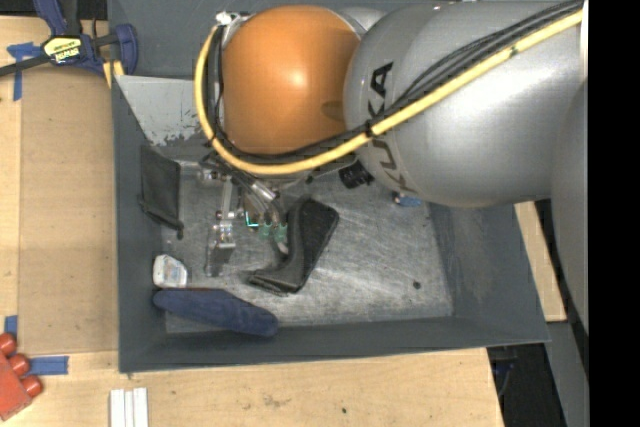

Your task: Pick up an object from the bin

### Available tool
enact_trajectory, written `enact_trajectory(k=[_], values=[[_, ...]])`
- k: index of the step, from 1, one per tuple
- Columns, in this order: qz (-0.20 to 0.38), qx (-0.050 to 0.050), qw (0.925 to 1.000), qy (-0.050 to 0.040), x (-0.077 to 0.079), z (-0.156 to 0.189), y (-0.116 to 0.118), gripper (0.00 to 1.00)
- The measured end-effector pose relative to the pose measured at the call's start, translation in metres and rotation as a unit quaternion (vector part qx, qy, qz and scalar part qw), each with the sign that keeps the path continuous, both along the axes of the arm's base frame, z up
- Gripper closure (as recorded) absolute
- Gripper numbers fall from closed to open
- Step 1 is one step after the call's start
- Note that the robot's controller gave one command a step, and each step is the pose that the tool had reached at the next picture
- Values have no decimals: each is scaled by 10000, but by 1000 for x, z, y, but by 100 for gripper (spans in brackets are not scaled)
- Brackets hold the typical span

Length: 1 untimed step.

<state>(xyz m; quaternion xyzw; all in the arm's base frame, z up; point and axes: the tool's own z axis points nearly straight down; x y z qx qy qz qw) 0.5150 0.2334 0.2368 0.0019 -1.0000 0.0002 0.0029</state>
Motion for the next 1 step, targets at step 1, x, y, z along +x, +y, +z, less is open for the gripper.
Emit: enact_trajectory(k=[1], values=[[230,-4,9997,1,-21,-63,5,0]])
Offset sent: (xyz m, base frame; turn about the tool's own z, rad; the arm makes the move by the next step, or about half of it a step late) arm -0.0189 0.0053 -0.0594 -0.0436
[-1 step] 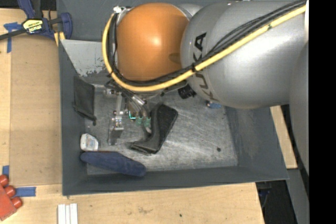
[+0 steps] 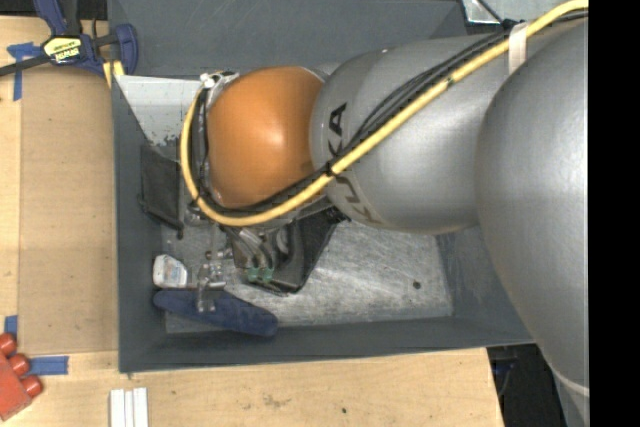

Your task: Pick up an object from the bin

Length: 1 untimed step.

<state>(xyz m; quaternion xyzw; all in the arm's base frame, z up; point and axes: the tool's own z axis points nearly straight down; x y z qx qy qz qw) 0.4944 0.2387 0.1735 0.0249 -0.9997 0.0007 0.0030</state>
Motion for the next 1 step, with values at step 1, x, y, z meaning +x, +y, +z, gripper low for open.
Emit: enact_trajectory(k=[1], values=[[740,29,9972,-55,-10,-67,-76,0]])
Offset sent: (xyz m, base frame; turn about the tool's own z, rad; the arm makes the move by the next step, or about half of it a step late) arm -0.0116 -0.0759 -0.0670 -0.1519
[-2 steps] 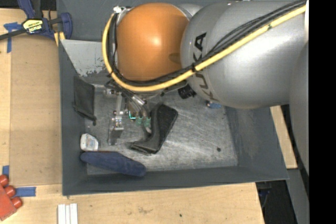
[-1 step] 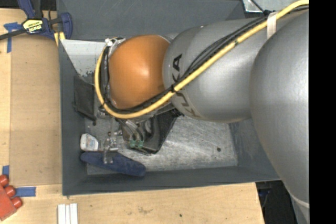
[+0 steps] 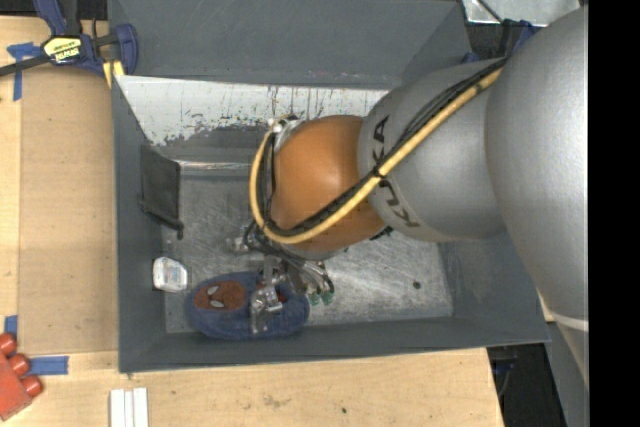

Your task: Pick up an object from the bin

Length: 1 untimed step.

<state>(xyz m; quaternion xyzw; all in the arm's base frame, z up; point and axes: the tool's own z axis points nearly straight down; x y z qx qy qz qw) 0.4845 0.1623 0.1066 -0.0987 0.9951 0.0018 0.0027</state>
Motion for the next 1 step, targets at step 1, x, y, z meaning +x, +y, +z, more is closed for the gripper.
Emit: enact_trajectory(k=[1], values=[[25,-8,10000,41,-3,0,2,100]])
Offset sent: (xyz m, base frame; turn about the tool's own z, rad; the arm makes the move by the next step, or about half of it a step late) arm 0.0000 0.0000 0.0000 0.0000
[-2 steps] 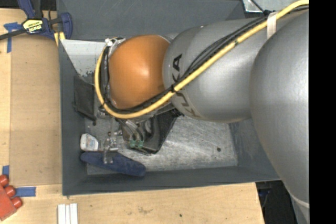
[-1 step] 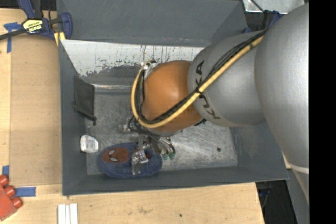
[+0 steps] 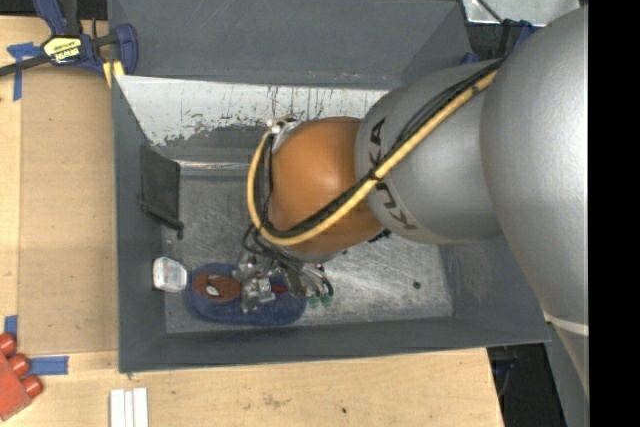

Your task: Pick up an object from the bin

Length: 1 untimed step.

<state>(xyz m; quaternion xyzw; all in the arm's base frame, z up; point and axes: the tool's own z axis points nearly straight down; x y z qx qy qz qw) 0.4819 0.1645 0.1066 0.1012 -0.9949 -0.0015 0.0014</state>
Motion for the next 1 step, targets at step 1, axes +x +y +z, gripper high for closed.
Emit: enact_trajectory(k=[1], values=[[81,-11,9999,-59,30,115,-54,100]])
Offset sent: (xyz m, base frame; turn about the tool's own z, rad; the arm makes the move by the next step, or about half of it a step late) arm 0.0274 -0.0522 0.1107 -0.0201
